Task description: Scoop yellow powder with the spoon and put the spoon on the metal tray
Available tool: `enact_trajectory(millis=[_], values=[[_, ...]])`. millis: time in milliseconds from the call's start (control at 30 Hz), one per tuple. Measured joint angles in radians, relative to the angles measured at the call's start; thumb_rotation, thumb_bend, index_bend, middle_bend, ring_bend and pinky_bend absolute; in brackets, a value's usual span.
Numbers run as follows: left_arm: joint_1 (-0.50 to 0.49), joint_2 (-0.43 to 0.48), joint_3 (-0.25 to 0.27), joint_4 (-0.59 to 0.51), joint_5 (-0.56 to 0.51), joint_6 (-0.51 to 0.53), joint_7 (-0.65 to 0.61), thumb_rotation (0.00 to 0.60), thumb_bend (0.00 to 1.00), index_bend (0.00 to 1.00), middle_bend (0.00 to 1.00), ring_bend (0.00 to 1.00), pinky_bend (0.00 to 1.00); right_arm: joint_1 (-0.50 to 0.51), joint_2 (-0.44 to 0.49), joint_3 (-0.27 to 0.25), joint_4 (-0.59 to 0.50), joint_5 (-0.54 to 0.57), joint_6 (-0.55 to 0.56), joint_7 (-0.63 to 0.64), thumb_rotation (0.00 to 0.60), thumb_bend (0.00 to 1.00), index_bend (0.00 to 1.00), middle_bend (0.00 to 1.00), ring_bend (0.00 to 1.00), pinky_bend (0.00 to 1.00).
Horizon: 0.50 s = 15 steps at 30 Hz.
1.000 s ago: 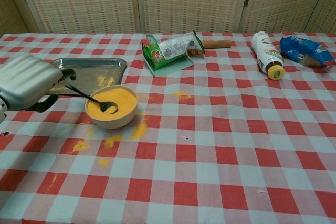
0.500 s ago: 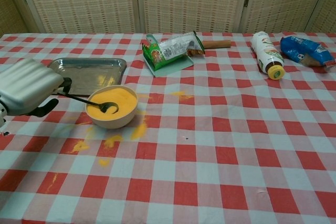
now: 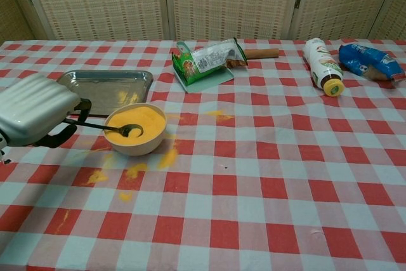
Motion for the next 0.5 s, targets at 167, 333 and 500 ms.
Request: enact_trajectory(millis=[167, 333, 500], values=[[-0.002, 0.039, -0.01, -0.092, -0.059, -0.049, -0.025, 0.6, 0.5, 0.48, 1.0, 1.0, 1.0, 0.001, 0.0, 0.0, 0.0, 0.002, -0.002, 0.0, 0.6, 0.11, 0.0, 0.0, 0.0, 0.0], [-0.01, 0.087, -0.022, -0.168, -0.101, -0.075, -0.04, 0.6, 0.5, 0.48, 1.0, 1.0, 1.0, 0.001, 0.0, 0.0, -0.001, 0.001, -0.002, -0.001, 0.6, 0.11, 0.0, 0.0, 0.0, 0.0], [-0.012, 0.099, -0.024, -0.178, -0.101, -0.062, -0.051, 0.6, 0.5, 0.47, 1.0, 1.0, 1.0, 0.001, 0.001, 0.0, -0.001, 0.001, -0.003, 0.0, 0.6, 0.11, 0.0, 0.0, 0.0, 0.0]])
